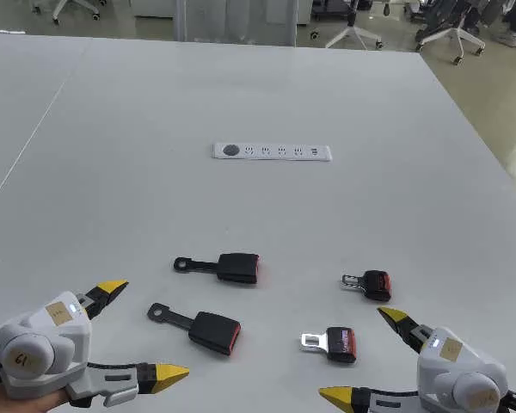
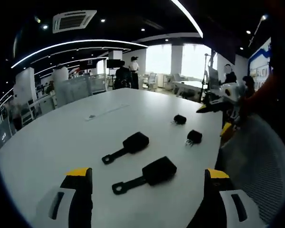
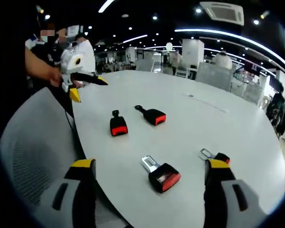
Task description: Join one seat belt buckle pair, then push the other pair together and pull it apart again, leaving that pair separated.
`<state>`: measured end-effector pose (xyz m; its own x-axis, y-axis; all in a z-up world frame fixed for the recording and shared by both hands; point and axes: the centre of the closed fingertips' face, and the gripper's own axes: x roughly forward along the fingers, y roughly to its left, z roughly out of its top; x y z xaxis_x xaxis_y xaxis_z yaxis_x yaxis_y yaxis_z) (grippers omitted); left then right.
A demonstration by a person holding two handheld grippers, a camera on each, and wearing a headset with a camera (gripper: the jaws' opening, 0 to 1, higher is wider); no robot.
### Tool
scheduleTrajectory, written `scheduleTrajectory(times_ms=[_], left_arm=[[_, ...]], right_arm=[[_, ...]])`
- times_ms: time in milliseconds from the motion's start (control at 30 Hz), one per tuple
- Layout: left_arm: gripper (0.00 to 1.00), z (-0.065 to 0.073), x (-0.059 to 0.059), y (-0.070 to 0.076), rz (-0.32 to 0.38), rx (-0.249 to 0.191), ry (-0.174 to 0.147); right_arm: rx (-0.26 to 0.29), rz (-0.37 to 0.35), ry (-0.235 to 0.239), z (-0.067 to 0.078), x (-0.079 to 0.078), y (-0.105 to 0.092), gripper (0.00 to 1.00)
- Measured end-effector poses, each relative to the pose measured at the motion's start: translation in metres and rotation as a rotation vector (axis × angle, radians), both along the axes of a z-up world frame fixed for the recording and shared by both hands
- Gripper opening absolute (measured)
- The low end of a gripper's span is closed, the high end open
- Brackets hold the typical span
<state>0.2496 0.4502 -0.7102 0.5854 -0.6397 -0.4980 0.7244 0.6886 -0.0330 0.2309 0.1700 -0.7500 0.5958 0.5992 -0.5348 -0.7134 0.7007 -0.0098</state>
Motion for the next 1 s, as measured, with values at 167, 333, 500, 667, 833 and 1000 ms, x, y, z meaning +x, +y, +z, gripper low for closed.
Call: scheduleTrajectory(times_ms=[167, 333, 500, 667, 833, 1000], left_arm=[[1.0, 0.0011, 0.0018, 0.0041, 0.008, 0.0, -0.002], [1.0, 0.0011, 0.0029, 0.0051, 0.01, -0.001, -0.002], [1.0, 0.0008, 0.0031, 0.0054, 0.014, -0.006, 0.001], [1.0, -0.0001, 0.0018, 0.0064, 0.016, -0.006, 0.004], [1.0, -0.0007, 0.0023, 0.0076, 0.02, -0.009, 0.007], [1.0, -0.001, 0.0021, 0.0073, 0.02, -0.009, 0.008]], right_arm=[[0.0, 0.001, 0.003, -0.0007, 0.0001, 0.0019, 0.97], [0.001, 0.003, 0.005, -0.001, 0.0, 0.0052, 0.97], [0.004, -0.001, 0.005, -0.0012, 0.0007, 0.0058, 0.97], [0.005, -0.009, 0.008, -0.0023, 0.0009, 0.0039, 0.97], [0.003, -0.016, 0.013, -0.0035, 0.0013, 0.0019, 0.98], [0.006, -0.022, 0.016, -0.0043, 0.0019, 0.0013, 0.98]])
